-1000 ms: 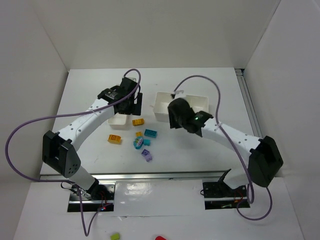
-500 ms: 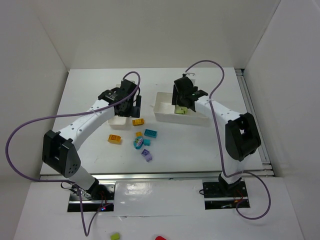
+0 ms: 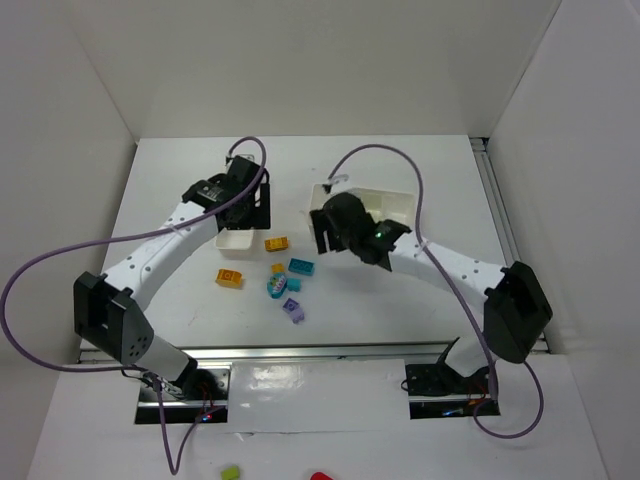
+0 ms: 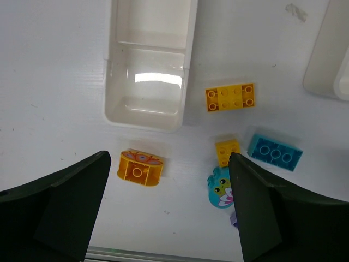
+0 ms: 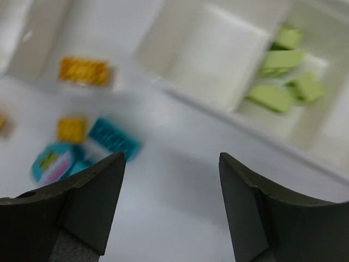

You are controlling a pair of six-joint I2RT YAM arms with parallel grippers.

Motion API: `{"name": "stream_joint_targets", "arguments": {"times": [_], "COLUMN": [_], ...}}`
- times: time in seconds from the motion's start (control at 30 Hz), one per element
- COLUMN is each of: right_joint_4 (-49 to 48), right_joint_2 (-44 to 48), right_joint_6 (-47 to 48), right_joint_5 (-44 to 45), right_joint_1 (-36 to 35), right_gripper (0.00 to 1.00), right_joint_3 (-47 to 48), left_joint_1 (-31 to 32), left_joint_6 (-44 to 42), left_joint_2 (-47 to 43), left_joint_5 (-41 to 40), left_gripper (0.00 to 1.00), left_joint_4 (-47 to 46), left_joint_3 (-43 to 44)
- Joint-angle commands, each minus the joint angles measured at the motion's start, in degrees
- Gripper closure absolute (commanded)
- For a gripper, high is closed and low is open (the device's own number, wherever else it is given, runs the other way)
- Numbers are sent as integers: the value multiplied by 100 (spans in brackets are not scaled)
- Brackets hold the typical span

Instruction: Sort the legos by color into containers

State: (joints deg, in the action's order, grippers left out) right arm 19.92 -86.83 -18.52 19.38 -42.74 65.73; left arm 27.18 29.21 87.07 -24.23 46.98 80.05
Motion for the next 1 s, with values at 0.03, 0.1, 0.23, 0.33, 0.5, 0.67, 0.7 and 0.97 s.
{"name": "stream_joint_targets", "arguments": {"times": [0.03, 0.1, 0.23, 0.33, 0.5, 0.67, 0.7, 0.97], "right_joint_4": [-375, -192, 135, 205, 56, -322, -375, -560], "right_joint_2": [28, -263, -984, -1354, -1845, -2128, -2232, -2805], "right_joint_6": [569, 621, 771, 850, 1114, 1272, 1333, 1448], "right_joint_5": [-680, -760, -813, -813, -944, -1068, -1068, -1533], "right_joint_1": [-1007, -1061, -1114, -1044, -929, -675, -674, -410], "right_gripper": [21, 19, 18, 18, 18, 18, 18, 23], "right_joint_3": [-412, -308, 88, 159, 352, 536, 589, 1169], "left_joint_1": [-151, -204, -318, -318, -318, -371, -371, -371], "left_joint_6": [296, 296, 296, 348, 348, 348, 348, 234], "left_joint_2": [-471, -471, -471, -471, -471, -524, -524, -419], "left_joint_5": [-214, -153, 75, 138, 138, 138, 138, 313], "left_gripper": [2, 2, 2, 2, 3, 3, 3, 3], "left_joint_4": [-163, -163, -163, -163, -163, -163, -163, -110], "left_joint_3": [-94, -95, -95, -95, -95, -95, -95, -42]}}
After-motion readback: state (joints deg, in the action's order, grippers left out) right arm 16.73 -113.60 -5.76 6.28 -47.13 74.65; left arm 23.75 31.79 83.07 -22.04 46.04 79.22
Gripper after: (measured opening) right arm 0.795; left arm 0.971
